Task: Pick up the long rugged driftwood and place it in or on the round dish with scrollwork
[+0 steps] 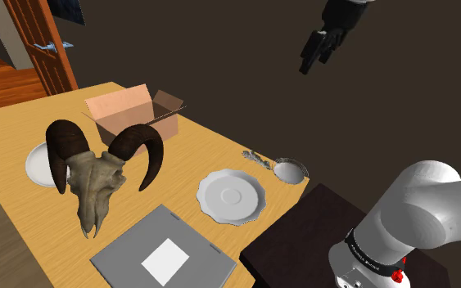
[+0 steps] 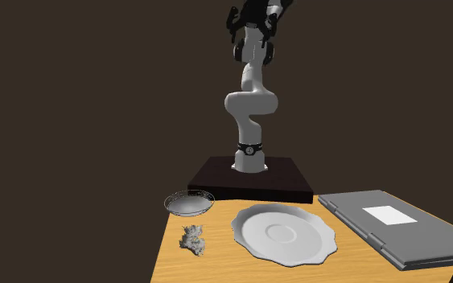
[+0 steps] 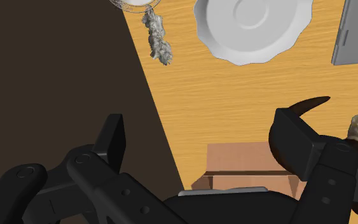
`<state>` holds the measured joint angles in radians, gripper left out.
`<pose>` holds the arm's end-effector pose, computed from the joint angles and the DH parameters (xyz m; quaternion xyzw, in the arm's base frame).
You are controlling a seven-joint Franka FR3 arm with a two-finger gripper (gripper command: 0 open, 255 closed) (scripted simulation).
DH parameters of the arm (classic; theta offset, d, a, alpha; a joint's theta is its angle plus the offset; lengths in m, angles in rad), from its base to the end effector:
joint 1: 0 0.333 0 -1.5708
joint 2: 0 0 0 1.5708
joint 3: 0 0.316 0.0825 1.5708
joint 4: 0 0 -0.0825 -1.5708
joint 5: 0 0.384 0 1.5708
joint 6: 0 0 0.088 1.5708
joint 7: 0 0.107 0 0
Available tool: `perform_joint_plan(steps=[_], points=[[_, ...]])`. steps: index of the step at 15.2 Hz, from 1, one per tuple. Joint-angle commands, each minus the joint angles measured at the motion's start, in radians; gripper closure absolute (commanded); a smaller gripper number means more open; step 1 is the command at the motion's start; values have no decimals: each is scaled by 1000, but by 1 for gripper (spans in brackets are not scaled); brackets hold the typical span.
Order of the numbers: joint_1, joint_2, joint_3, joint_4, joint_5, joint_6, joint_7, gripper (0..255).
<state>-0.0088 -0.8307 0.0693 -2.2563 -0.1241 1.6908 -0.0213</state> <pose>0.3032 0.0166 0.6646 0.9870 0.0319 0.1321 0.0862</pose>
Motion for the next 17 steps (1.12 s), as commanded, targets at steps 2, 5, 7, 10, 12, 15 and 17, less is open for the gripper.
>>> perform_joint_plan(steps=[2, 5, 7, 10, 12, 15, 17], points=[[-1, 1, -10, -31, -2, 33, -5, 0], [-4, 12, -41, -118, -8, 132, -20, 0], [-7, 26, -62, -170, -13, 200, -31, 0], [-13, 61, -93, -240, -21, 305, -47, 0], [-17, 92, -114, -280, -26, 377, -59, 0], [-23, 153, -146, -330, -33, 488, -77, 0], [-26, 203, -167, -356, -36, 565, -91, 0]])
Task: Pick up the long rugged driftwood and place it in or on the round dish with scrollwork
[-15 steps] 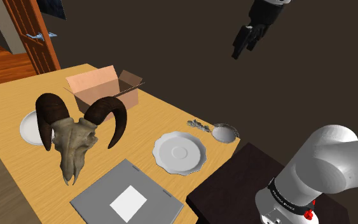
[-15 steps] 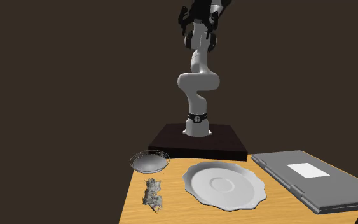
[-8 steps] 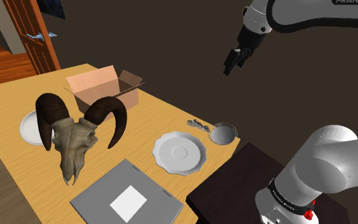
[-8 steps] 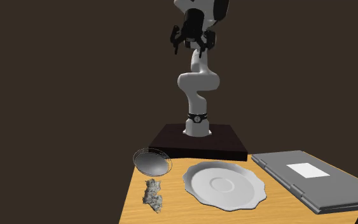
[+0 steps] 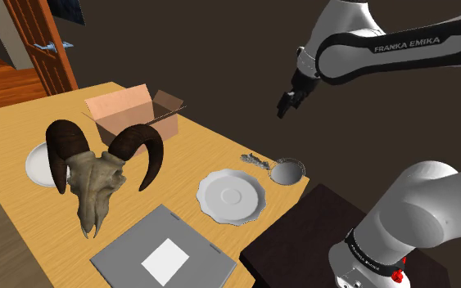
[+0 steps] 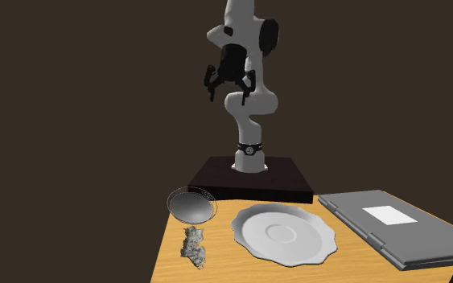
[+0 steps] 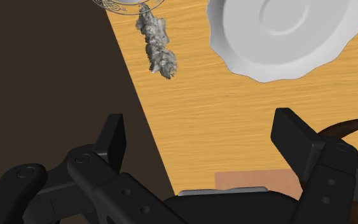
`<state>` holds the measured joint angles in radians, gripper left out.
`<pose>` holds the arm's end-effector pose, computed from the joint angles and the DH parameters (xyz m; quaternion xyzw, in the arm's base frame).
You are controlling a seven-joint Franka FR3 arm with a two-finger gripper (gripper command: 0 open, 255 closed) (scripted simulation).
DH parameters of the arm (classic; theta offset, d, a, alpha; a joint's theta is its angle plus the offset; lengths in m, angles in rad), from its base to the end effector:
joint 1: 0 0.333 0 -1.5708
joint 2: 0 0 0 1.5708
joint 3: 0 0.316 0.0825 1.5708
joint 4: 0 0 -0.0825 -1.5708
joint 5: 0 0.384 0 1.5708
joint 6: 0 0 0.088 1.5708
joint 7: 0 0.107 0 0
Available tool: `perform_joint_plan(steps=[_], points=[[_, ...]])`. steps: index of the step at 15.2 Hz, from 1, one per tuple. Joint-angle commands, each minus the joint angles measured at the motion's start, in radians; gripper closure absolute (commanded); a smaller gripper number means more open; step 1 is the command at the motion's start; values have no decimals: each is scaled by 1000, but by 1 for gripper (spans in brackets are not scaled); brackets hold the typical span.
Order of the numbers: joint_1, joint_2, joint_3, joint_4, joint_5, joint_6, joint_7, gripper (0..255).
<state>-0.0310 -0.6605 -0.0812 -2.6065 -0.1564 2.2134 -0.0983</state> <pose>0.3694 -0.0482 0.4886 0.9895 0.0364 0.1282 0.0562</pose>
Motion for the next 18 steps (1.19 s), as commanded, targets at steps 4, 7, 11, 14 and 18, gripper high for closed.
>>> perform_joint_plan(steps=[4, 7, 11, 14, 18], points=[[-6, 153, -61, -41, -3, 198, -45, 0], [-1, 261, -96, -51, 8, 314, -75, 0], [20, 422, -147, -42, 54, 464, -136, 0], [50, 554, -185, -18, 137, 567, -217, 0], [72, 738, -193, 39, 368, 677, -414, 0]])
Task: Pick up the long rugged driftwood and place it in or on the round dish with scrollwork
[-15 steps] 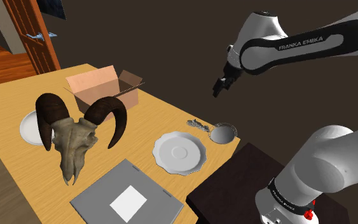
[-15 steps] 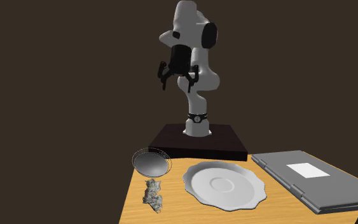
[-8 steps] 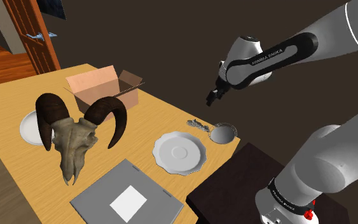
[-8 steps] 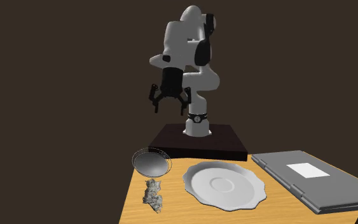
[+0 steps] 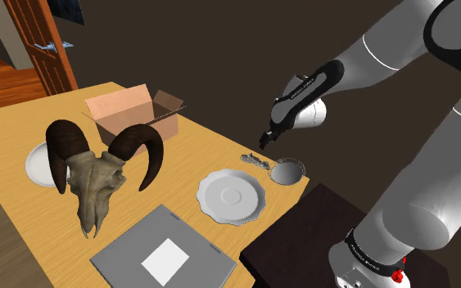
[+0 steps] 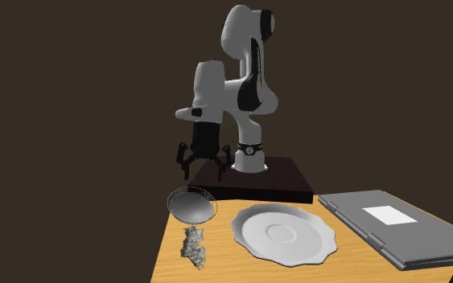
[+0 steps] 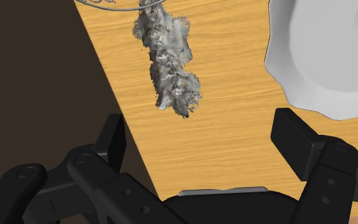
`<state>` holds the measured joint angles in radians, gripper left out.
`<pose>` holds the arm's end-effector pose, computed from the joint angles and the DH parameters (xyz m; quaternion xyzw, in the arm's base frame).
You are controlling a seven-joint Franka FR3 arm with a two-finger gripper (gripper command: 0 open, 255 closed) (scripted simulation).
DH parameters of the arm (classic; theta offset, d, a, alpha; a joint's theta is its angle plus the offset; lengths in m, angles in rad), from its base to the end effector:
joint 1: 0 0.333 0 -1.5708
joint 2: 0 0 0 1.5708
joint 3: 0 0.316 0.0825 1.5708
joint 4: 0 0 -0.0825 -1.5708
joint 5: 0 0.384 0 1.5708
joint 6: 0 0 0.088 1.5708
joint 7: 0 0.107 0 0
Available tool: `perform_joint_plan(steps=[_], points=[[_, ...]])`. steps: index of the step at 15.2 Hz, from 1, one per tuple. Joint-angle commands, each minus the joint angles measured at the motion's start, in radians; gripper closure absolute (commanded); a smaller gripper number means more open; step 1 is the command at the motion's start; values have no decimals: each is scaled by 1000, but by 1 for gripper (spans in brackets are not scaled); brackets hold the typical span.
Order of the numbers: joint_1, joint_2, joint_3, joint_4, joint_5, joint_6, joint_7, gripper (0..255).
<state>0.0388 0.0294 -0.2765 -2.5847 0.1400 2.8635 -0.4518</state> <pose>0.4526 -0.1180 0.2745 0.9910 0.0424 0.1255 0.0201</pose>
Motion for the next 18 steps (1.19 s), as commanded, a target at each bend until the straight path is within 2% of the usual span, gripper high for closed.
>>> perform_joint_plan(steps=[1, 4, 7, 15, 18], points=[[-9, 95, 21, 38, 144, 48, -122, 0], [-91, 229, 118, 109, 321, 99, -280, 0], [-193, 357, 223, 188, 417, 144, -382, 0], [-261, 487, 303, 260, 457, 211, -428, 0], [-261, 487, 304, 259, 457, 211, -428, 0]])
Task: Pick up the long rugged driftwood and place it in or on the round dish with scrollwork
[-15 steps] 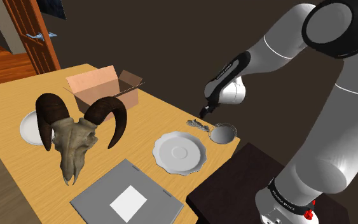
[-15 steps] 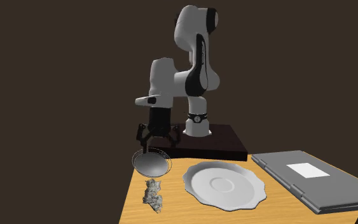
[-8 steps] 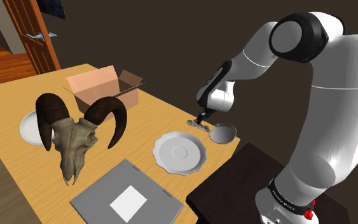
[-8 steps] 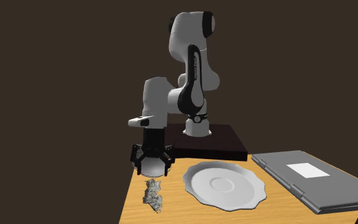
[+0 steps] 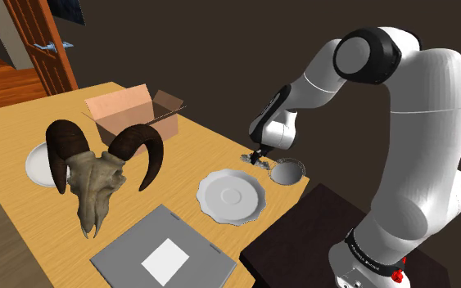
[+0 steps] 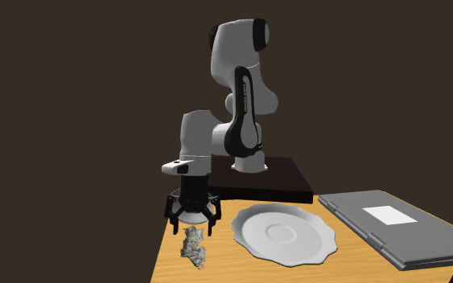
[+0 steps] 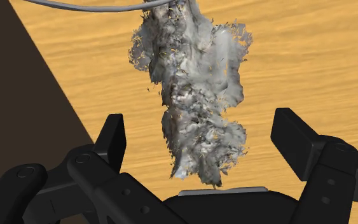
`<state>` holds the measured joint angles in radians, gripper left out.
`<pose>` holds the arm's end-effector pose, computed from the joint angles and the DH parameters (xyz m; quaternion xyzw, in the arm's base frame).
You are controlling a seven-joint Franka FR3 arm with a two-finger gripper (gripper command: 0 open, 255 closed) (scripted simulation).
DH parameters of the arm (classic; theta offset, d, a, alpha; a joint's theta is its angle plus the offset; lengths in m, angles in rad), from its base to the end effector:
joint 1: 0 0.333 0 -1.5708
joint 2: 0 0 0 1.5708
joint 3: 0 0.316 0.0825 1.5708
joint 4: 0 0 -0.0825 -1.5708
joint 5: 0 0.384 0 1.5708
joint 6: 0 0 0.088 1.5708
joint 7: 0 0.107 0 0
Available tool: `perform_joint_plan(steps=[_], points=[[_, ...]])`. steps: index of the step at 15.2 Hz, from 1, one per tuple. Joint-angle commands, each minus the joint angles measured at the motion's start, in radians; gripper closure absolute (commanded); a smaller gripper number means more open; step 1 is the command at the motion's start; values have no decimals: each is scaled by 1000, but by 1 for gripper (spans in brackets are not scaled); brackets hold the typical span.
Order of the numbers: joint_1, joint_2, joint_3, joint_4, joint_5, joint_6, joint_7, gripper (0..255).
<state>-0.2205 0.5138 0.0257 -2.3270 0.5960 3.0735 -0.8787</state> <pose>0.4983 -0.1436 0.1369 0.9912 0.0440 0.1245 0.0046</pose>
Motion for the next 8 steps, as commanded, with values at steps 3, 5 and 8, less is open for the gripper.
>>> perform_joint_plan(steps=[3, 5, 8], points=[[-1, 3, 1, 2, 1, 1, -1, 0], [-1, 2, 1, 2, 0, 1, -1, 0], [-1, 2, 1, 2, 0, 1, -1, 255]])
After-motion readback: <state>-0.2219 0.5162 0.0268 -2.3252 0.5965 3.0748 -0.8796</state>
